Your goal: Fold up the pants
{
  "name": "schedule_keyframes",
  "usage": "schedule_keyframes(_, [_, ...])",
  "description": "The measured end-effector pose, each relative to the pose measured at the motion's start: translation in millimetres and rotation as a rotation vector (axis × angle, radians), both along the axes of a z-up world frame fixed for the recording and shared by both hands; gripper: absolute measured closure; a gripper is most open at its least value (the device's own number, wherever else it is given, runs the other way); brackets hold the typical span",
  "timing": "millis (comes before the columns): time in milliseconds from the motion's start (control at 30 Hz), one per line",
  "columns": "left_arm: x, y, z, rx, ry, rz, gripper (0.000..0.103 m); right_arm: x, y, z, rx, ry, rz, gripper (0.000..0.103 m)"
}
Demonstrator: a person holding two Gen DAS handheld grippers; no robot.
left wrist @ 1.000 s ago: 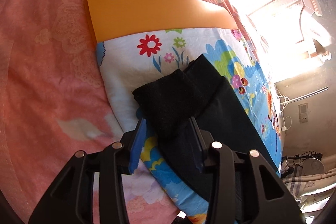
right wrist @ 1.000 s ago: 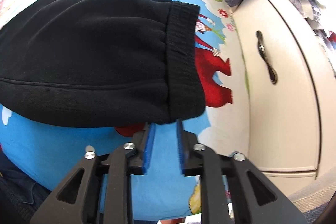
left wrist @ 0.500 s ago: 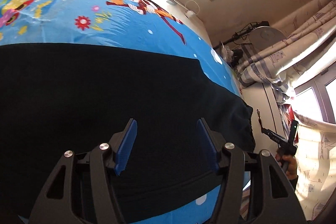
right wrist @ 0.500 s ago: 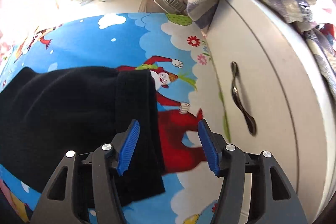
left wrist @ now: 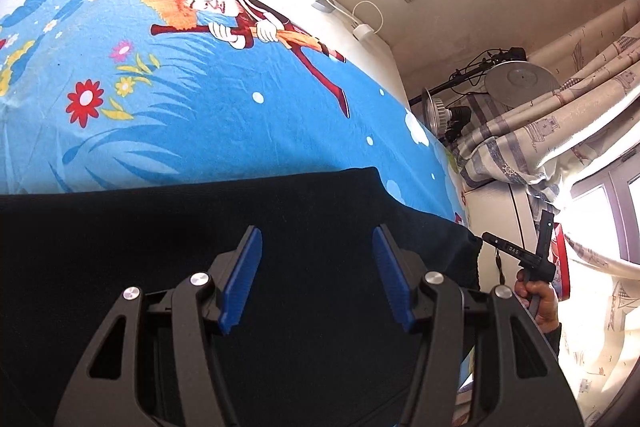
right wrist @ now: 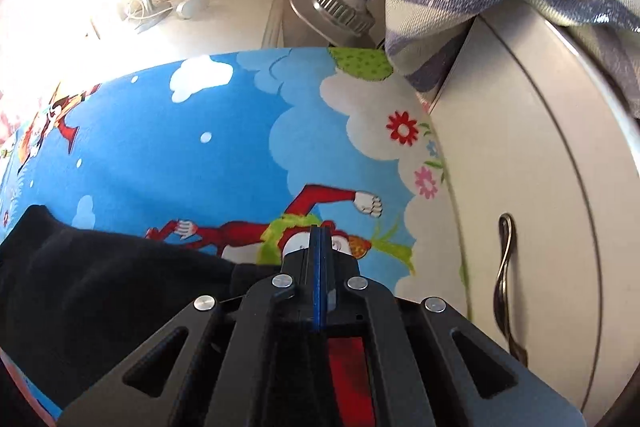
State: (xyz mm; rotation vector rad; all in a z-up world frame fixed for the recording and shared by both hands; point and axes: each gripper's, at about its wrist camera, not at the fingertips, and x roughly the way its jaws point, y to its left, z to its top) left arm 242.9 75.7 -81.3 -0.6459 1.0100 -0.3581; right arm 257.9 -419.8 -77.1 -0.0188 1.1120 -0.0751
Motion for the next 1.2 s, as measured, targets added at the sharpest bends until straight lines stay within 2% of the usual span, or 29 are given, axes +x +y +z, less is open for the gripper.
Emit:
schedule_keyframes(100, [2, -5, 9, -0.006, -0.029, -0.002, 0.046, -8, -9, 4, 0.043, -0.007, 0.009, 0.103])
schedule_keyframes(133, [0, -9, 12, -0.008, -0.04, -0.009, 0.046, -14, -13, 7, 0.06, -0.015, 0.003, 0.096])
schedule_keyframes(200, [-2, -17, 13, -0.014, -0.054, -0.033, 0.045, -27, -19, 7, 0.112, 0.01, -0.011, 0.056])
schedule_keyframes(233, [-3, -22, 12, -0.014, -0.053, -0.047, 0.045, -35, -21, 5, 0.136, 0.022, -0.02, 0.016])
schedule_keyframes(267, [-3, -27, 10, -0.01, -0.045, -0.059, 0.045, -43, -20, 5, 0.155, 0.009, -0.015, 0.014])
schedule_keyframes(300, [-2, -30, 7, -0.009, -0.035, -0.065, 0.045, -48, -17, 4, 0.163, 0.005, 0.001, 0.015])
schedule_keyframes(367, [0, -38, 5, -0.017, -0.024, -0.072, 0.045, -48, -13, -2, 0.176, 0.02, 0.003, 0.031])
schedule_keyframes(433, [-1, -46, 5, -0.019, -0.026, -0.083, 0.045, -41, -13, -10, 0.225, 0.044, -0.002, 0.039])
schedule_keyframes(567, [-8, -58, 9, -0.021, -0.039, -0.114, 0.043, -22, -9, -33, 0.267, 0.113, 0.01, 0.042])
schedule_keyframes(600, [-9, -59, 9, -0.02, -0.04, -0.119, 0.043, -21, -8, -34, 0.269, 0.112, 0.01, 0.05])
schedule_keyframes(667, [-11, -59, 7, -0.02, -0.031, -0.117, 0.042, -19, -2, -31, 0.281, 0.113, 0.032, 0.073])
schedule_keyframes(733, [-10, -57, 2, -0.019, -0.018, -0.109, 0.042, -18, 15, -19, 0.221, 0.106, 0.092, 0.079])
schedule_keyframes(800, [-8, -56, -5, -0.015, 0.002, -0.103, 0.042, -11, 23, -5, 0.185, 0.086, 0.108, 0.081])
schedule_keyframes(900, [-5, -56, -8, -0.021, 0.013, -0.101, 0.042, 4, 21, 7, 0.202, 0.062, 0.112, 0.082])
schedule_keyframes(967, [-5, -55, -5, -0.027, -0.004, -0.103, 0.042, 10, 20, -7, 0.164, 0.071, 0.115, 0.083])
schedule_keyframes(1067, [-7, -53, -2, -0.031, -0.023, -0.094, 0.042, 9, 12, -45, 0.138, 0.089, 0.096, 0.082])
schedule_keyframes(1133, [-10, -51, -2, -0.025, -0.025, -0.086, 0.042, 0, 8, -47, 0.125, 0.035, 0.078, 0.08])
schedule_keyframes(1200, [-14, -47, -2, -0.012, -0.027, -0.082, 0.042, -14, 5, -37, 0.108, -0.01, 0.048, 0.078])
